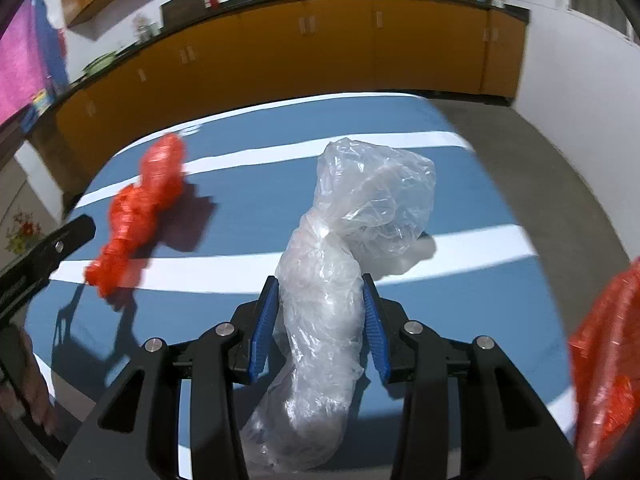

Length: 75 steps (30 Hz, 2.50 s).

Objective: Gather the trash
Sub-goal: 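Grasp the clear plastic bag with the right tool while the left tool grasps the red bag, then carry both bags over the basket and open both tools to drop them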

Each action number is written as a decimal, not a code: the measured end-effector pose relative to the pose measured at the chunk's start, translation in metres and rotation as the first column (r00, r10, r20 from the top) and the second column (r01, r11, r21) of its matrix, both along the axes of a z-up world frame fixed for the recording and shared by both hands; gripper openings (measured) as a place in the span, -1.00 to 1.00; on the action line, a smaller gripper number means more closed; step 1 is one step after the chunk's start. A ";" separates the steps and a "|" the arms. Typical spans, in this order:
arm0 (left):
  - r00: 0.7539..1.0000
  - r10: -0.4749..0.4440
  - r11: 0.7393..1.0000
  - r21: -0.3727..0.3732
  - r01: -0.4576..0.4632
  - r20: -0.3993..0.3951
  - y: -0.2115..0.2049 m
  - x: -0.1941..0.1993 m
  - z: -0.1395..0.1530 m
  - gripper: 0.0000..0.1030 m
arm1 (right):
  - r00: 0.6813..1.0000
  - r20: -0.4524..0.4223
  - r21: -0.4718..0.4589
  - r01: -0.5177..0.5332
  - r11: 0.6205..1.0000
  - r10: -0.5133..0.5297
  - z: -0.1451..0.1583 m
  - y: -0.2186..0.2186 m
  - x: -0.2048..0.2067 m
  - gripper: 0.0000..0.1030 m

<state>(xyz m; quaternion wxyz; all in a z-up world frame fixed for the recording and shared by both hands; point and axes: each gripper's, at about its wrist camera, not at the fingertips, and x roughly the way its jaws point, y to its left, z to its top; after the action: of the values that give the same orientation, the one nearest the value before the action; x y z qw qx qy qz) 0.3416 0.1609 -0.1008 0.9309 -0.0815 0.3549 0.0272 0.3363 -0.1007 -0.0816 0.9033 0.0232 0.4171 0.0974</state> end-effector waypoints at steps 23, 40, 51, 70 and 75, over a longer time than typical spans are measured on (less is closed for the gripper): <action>0.995 -0.041 0.998 0.049 0.045 -0.088 -0.032 0.026 -0.014 -0.47 | 0.997 0.027 0.034 0.064 0.997 -0.065 0.020 -0.044 -0.024 -0.18; 0.997 -0.074 0.989 0.131 0.070 0.030 -0.074 -0.037 0.049 -0.47 | 0.988 0.121 0.042 0.094 0.995 -0.099 0.059 -0.064 -0.055 -0.22; 1.000 -0.015 0.991 0.130 0.012 0.027 -0.043 -0.061 0.049 -0.47 | 0.996 0.000 0.006 0.090 0.996 -0.090 0.002 -0.032 -0.011 0.03; 0.997 -0.065 0.994 0.087 0.062 0.031 -0.057 -0.062 0.052 -0.47 | 0.987 0.151 0.053 0.050 0.997 -0.057 0.058 -0.053 -0.050 -0.45; 0.992 -0.110 0.991 0.080 0.105 0.055 -0.082 -0.069 0.065 -0.47 | 0.978 0.199 0.033 0.062 0.998 -0.067 0.078 -0.068 -0.073 -0.45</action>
<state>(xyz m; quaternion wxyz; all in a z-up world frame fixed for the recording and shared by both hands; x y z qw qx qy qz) 0.2726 0.0788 -0.0362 0.9436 -0.0272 0.3296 -0.0118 0.2633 -0.1692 -0.0033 0.9430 0.0387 0.3220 0.0753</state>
